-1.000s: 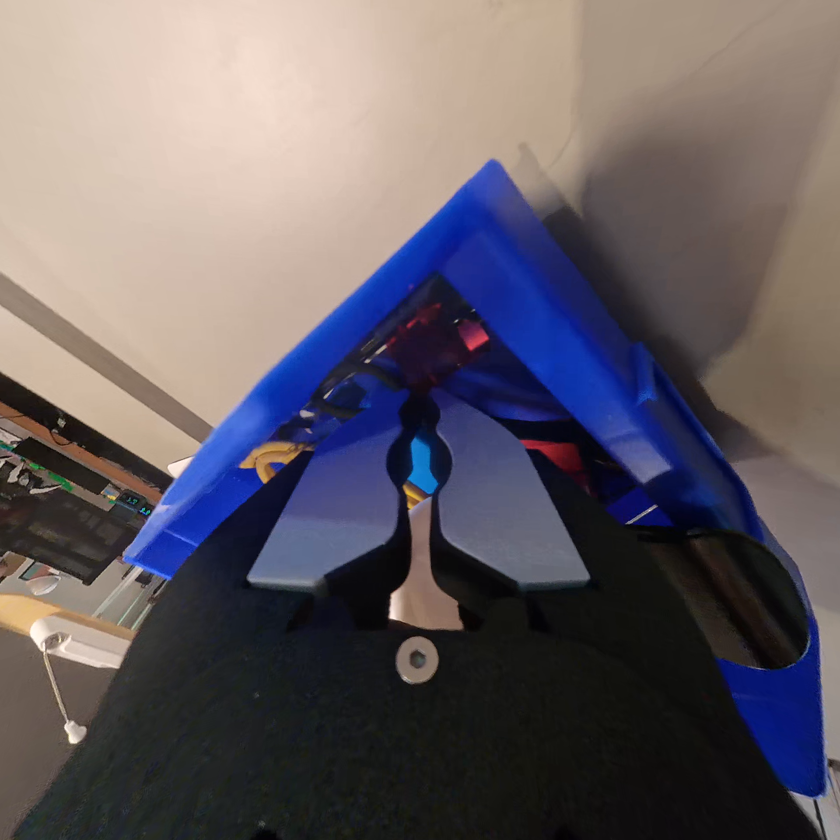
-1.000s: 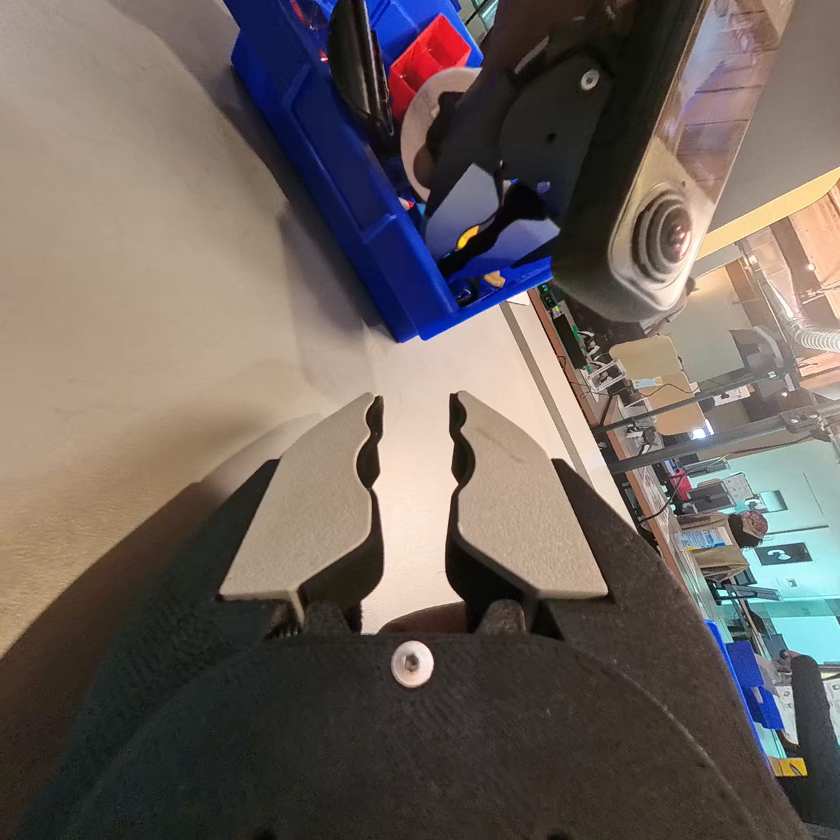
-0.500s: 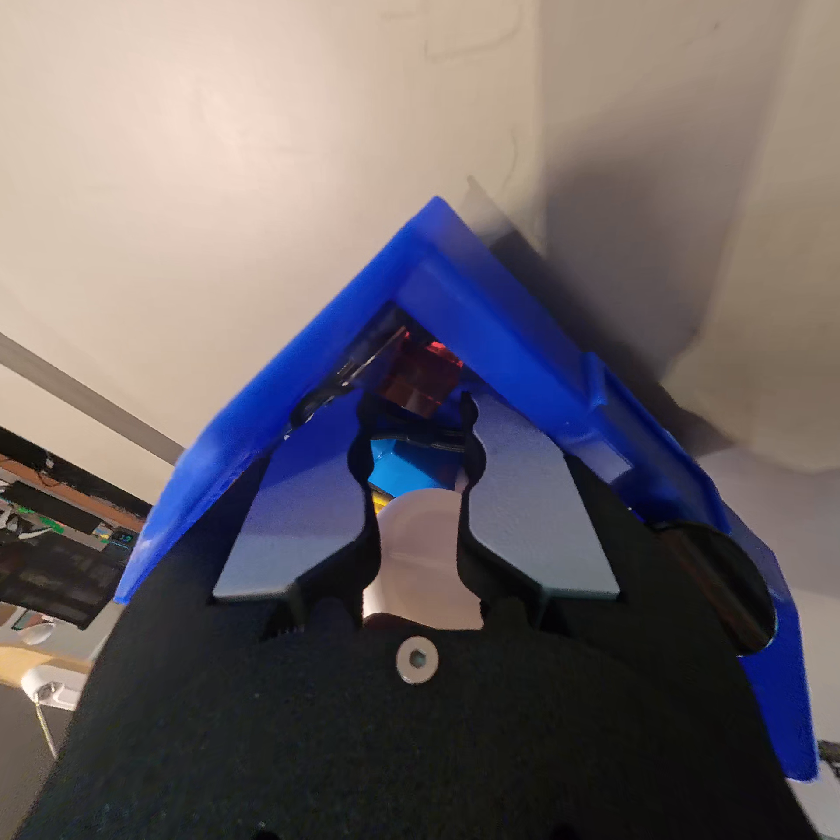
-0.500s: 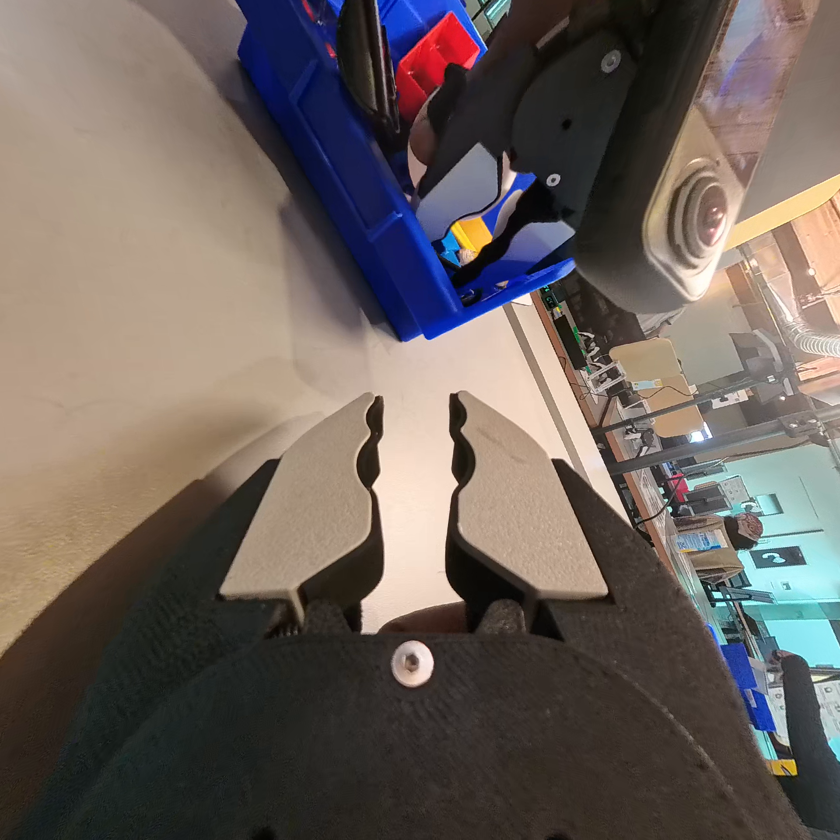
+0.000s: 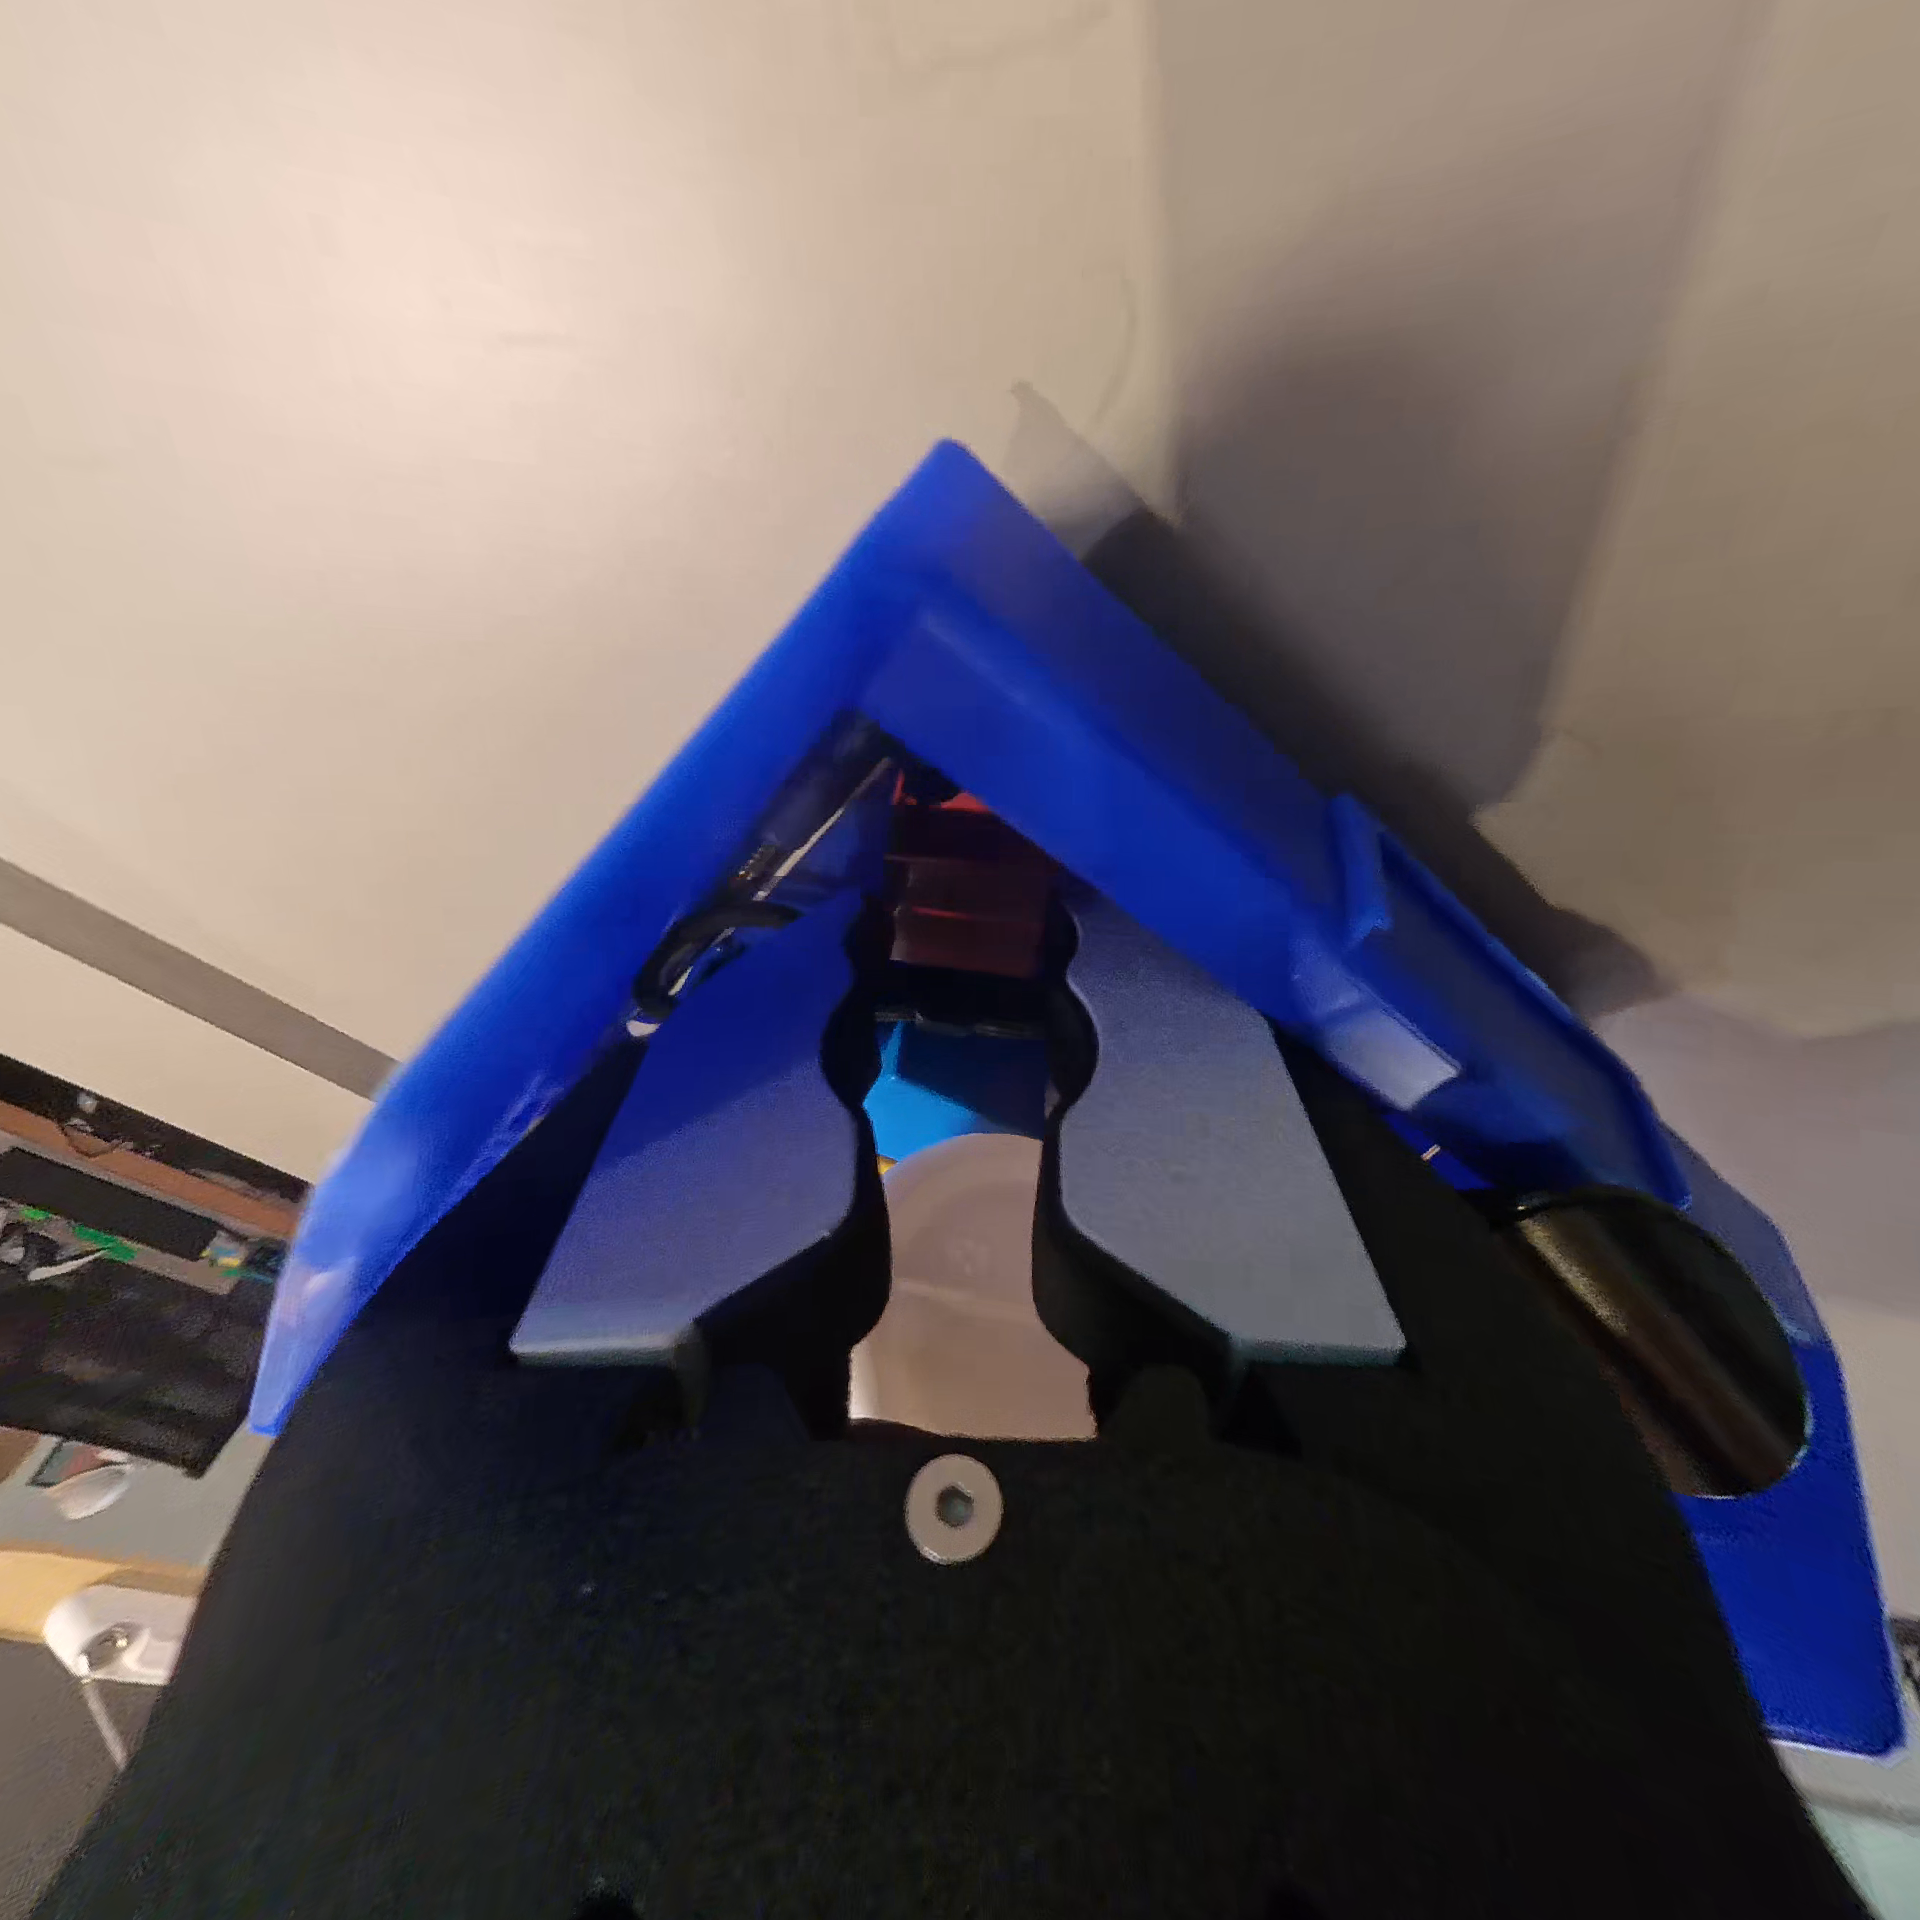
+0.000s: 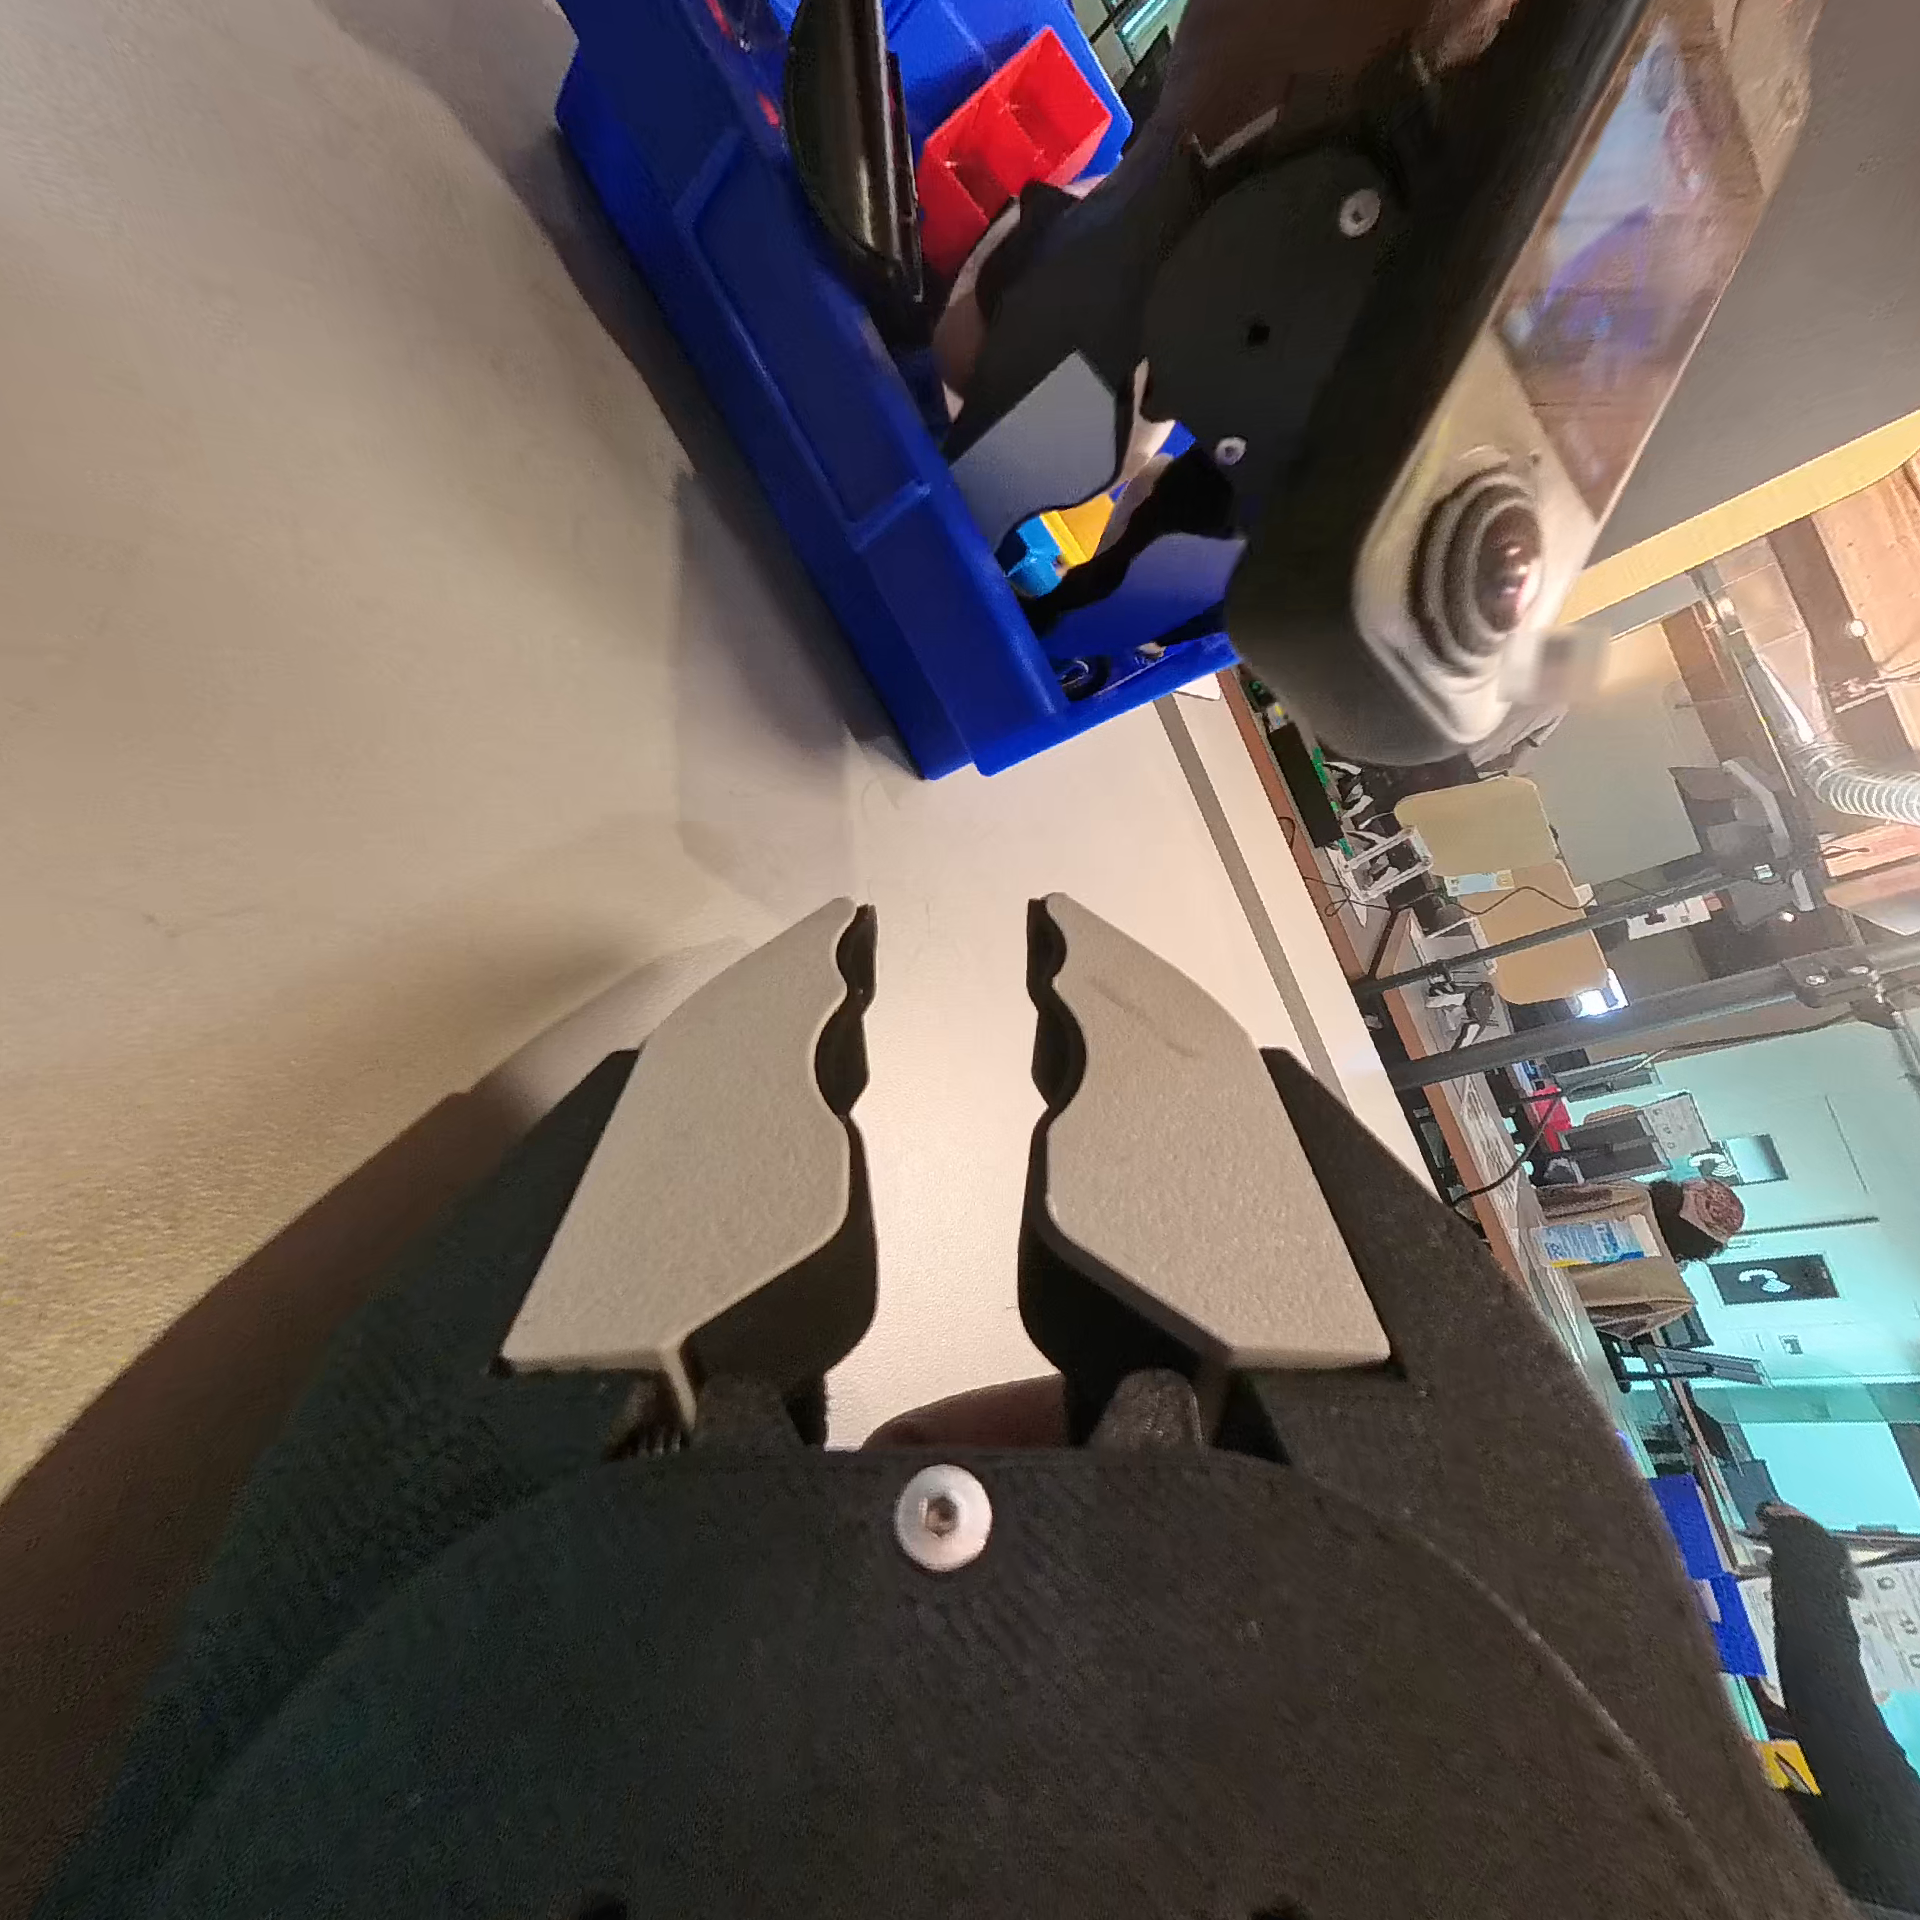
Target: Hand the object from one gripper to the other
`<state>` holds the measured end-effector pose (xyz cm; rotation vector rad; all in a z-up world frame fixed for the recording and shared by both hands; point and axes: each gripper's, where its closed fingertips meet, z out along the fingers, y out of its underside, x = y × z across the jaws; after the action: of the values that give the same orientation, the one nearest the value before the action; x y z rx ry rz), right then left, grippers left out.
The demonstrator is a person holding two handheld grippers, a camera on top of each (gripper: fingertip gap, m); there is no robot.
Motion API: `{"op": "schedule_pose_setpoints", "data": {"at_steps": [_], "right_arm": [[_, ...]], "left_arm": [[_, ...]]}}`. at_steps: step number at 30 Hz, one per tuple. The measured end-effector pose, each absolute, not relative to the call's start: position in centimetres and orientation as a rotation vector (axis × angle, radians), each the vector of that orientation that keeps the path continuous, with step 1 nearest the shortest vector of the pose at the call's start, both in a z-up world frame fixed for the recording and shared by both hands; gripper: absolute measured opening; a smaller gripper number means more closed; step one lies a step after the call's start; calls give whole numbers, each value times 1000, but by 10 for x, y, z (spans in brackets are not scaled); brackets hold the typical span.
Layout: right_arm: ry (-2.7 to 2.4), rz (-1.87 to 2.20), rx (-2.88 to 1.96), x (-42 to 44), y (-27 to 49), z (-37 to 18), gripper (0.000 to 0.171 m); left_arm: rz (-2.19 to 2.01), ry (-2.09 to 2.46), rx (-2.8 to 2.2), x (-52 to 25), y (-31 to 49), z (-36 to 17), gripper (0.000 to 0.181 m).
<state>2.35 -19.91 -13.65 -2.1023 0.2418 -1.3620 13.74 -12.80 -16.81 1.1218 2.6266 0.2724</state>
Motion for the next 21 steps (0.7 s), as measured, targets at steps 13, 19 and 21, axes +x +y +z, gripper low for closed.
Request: {"op": "schedule_pose_setpoints", "data": {"at_steps": [13,19,21], "right_arm": [[277,-1374,-1921,20,-195,-111,28],[171,-1384,-1693,8,-166,-80,30],[137,-1320,-1649,4,-154,-76,33]], "left_arm": [[-765,2496,563,90,-151,-56,29],[-1665,2328,250,16,-151,-52,29],[-1739,2167,236,7,-141,-61,29]]}}
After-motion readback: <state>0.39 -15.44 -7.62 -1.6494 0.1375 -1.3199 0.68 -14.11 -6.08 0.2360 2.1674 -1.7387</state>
